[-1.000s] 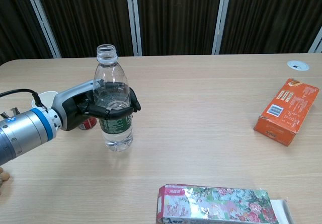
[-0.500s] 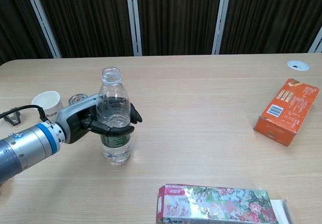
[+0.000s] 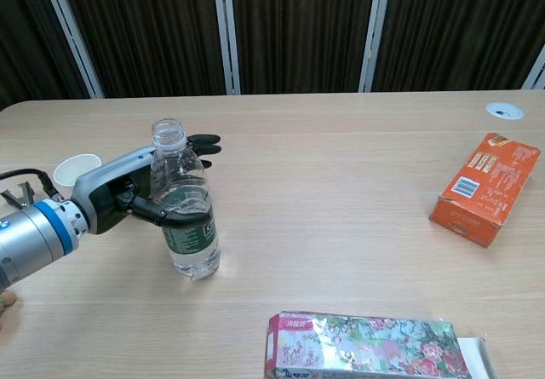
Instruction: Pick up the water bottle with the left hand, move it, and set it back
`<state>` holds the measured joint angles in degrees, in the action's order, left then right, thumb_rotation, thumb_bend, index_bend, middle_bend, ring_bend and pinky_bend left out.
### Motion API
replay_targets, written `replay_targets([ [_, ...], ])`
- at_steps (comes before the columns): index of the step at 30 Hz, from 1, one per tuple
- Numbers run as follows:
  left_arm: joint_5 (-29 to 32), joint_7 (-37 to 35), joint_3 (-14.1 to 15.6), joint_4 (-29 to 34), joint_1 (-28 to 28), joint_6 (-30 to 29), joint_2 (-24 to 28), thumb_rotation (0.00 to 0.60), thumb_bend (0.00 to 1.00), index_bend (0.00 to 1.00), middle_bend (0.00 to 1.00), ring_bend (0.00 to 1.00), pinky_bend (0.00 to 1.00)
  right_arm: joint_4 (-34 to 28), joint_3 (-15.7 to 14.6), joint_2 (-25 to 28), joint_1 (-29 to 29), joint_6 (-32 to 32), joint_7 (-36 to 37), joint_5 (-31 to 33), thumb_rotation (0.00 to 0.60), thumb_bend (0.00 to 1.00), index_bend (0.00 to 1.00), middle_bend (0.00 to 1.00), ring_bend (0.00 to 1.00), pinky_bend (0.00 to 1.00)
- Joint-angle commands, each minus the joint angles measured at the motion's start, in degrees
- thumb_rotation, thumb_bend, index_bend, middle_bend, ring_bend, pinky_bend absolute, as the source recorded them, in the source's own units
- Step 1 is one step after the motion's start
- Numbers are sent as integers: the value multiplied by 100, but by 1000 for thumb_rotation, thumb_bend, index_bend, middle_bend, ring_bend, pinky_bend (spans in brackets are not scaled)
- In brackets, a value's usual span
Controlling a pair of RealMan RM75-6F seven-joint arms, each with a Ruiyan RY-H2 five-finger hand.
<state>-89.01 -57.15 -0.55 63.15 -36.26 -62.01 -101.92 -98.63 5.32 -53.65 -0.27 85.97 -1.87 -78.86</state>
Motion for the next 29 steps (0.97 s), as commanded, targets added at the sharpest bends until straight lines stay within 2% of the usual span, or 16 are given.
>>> replay_targets([
  [1, -52, 45, 4, 210, 46, -122, 228, 600, 224, 0, 0, 0, 56, -9, -10, 0, -10, 21, 8, -32, 600, 0, 0, 0, 0, 0],
  [5, -115, 129, 29, 536, 81, -228, 595, 600, 224, 0, 0, 0, 52, -30, -25, 11, -26, 63, 20, -94, 600, 0, 0, 0, 0, 0],
  [9, -189, 133, 60, 1129, 239, -550, 1306, 600, 222, 0, 0, 0, 24, -64, -51, 42, -66, 161, 74, -216, 600, 0, 0, 0, 0, 0],
  [15, -343, 172, 128, 1783, 751, -1488, 2651, 600, 211, 0, 0, 0, 0, -99, -101, 114, -134, 312, 257, -438, 600, 0, 0, 0, 0, 0],
  [19, -369, 441, 140, 2003, 1038, -1923, 3204, 600, 205, 0, 0, 0, 0, -128, -128, 172, -171, 414, 378, -591, 600, 0, 0, 0, 0, 0],
  [21, -338, 917, 164, 2115, 1212, -2101, 3427, 600, 140, 0, 0, 0, 0, -141, -139, 196, -184, 454, 426, -655, 600, 0, 0, 0, 0, 0],
  [24, -139, 2469, 206, 2448, 1576, -2370, 3727, 600, 6, 0, 0, 0, 0, -164, -150, 226, -196, 505, 475, -738, 600, 0, 0, 0, 0, 0],
  [26, 25, 3372, 220, 2809, 1789, -2526, 3860, 600, 0, 0, 0, 0, 0, -179, -148, 246, -200, 534, 476, -770, 600, 0, 0, 0, 0, 0],
  [27, 184, 4227, 223, 3095, 2016, -2767, 3979, 600, 0, 0, 0, 0, 0, -186, -122, 258, -201, 601, 446, -807, 600, 0, 0, 0, 0, 0],
  [29, 353, 5278, 235, 3619, 2283, -3058, 4052, 600, 0, 0, 0, 0, 0, -191, -111, 266, -203, 660, 469, -870, 600, 0, 0, 0, 0, 0],
])
